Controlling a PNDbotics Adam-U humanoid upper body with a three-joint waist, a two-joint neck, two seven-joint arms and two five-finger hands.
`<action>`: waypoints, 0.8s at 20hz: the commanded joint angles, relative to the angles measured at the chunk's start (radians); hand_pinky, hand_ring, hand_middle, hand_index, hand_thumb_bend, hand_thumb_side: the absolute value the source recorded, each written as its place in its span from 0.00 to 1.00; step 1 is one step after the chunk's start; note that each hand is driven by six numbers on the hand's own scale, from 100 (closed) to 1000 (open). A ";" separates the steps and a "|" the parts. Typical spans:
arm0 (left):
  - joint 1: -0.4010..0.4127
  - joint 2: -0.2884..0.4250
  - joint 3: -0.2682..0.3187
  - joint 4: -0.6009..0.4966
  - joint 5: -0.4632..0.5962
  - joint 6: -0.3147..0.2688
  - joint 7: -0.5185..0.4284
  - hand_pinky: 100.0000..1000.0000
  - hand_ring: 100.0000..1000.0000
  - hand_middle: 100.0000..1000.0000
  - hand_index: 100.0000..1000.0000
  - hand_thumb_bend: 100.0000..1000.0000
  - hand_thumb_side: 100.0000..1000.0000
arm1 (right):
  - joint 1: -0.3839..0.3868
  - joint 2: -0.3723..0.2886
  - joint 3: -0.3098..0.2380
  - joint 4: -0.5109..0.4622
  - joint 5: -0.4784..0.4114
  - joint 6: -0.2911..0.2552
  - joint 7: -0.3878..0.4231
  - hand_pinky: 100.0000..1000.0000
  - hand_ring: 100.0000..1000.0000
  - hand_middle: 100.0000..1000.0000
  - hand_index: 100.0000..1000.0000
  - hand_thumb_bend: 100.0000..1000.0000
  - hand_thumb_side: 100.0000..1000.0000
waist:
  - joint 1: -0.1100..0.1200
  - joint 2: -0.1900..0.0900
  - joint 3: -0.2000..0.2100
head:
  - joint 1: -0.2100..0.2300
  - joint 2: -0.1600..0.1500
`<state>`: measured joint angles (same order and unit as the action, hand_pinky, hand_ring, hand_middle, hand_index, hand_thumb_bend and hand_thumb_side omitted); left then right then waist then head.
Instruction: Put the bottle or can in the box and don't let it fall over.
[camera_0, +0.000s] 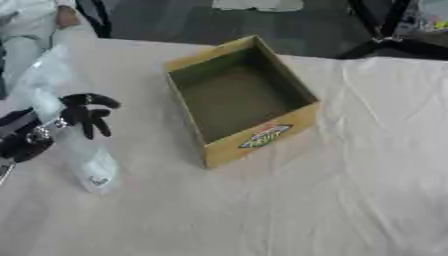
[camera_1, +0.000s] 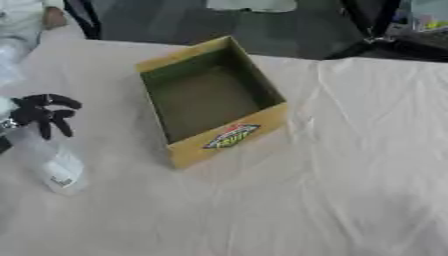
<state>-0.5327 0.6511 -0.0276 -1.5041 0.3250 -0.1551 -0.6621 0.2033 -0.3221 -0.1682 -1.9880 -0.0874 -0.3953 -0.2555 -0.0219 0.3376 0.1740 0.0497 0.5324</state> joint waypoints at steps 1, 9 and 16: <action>-0.007 0.016 -0.002 -0.001 -0.001 -0.005 0.001 1.00 0.55 0.79 0.30 0.05 0.71 | -0.002 -0.019 -0.010 -0.012 -0.011 0.000 0.002 0.92 1.00 1.00 0.90 0.00 0.52 | 0.001 -0.013 0.001 | -0.003 -0.014; -0.006 0.012 -0.004 0.003 -0.005 -0.018 -0.001 1.00 0.53 0.78 0.29 0.04 0.70 | -0.003 -0.019 -0.009 -0.012 -0.012 0.001 0.004 0.92 1.00 1.00 0.90 0.00 0.52 | 0.001 -0.013 0.000 | -0.001 -0.015; -0.008 0.010 -0.005 0.007 -0.001 -0.017 0.002 0.75 0.43 0.71 0.25 0.04 0.69 | -0.003 -0.020 -0.009 -0.012 -0.012 -0.001 0.005 0.92 1.00 1.00 0.90 0.00 0.52 | 0.001 -0.012 -0.001 | 0.000 -0.016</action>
<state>-0.5327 0.6434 -0.0284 -1.4976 0.3242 -0.1725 -0.6594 0.2027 -0.3221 -0.1686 -1.9880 -0.0935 -0.3933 -0.2527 -0.0219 0.3376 0.1731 0.0497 0.5291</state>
